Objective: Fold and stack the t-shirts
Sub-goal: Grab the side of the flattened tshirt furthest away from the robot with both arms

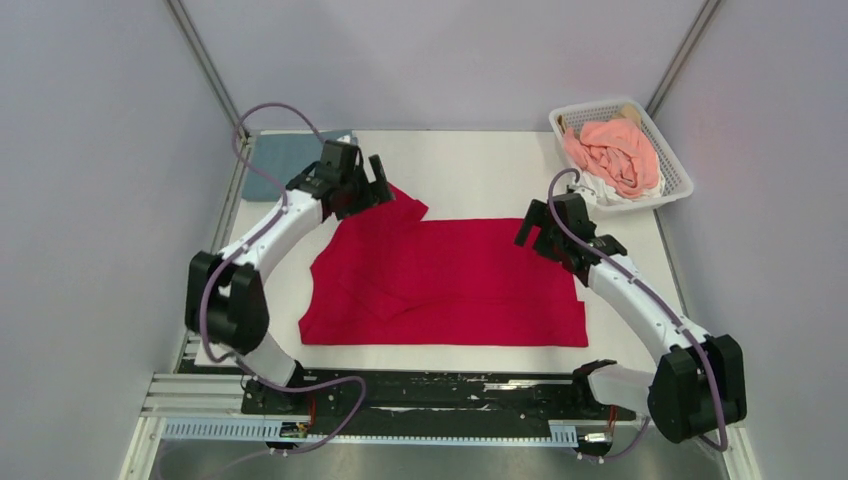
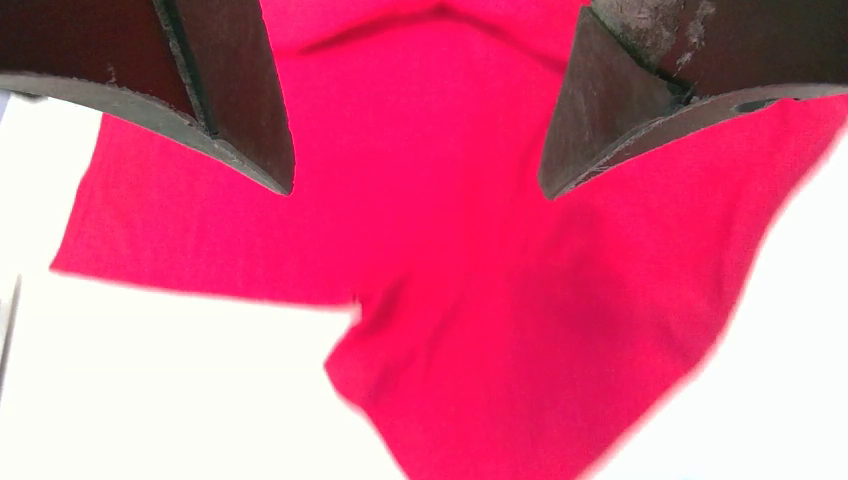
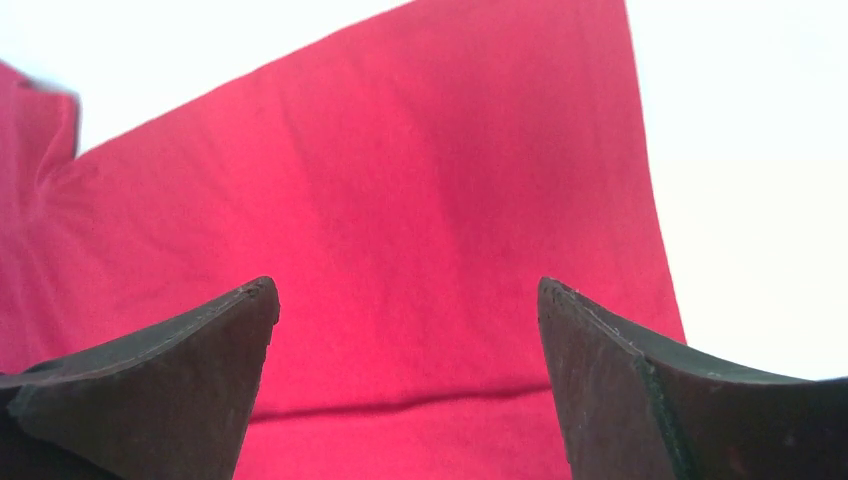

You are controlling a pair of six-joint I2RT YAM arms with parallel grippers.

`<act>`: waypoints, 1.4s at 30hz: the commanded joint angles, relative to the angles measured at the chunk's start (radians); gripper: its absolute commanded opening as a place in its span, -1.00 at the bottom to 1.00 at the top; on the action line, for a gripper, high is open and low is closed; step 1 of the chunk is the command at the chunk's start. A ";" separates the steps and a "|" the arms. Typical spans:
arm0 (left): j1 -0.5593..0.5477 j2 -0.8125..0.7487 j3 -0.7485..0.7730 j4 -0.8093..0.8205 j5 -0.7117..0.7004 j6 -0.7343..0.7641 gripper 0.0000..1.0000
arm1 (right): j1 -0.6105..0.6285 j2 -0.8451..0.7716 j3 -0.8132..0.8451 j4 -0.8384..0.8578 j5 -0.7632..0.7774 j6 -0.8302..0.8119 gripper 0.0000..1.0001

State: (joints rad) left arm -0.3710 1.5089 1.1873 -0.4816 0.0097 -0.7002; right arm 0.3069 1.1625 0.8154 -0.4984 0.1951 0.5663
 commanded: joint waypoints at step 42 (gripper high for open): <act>0.136 0.977 0.929 -0.240 0.353 0.440 0.18 | -0.045 0.226 0.074 0.145 0.037 -0.077 1.00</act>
State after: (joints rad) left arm -0.2096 2.4973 2.1605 -0.5858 0.4103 -0.2592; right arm 0.2668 1.3930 0.8738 -0.3981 0.2337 0.5022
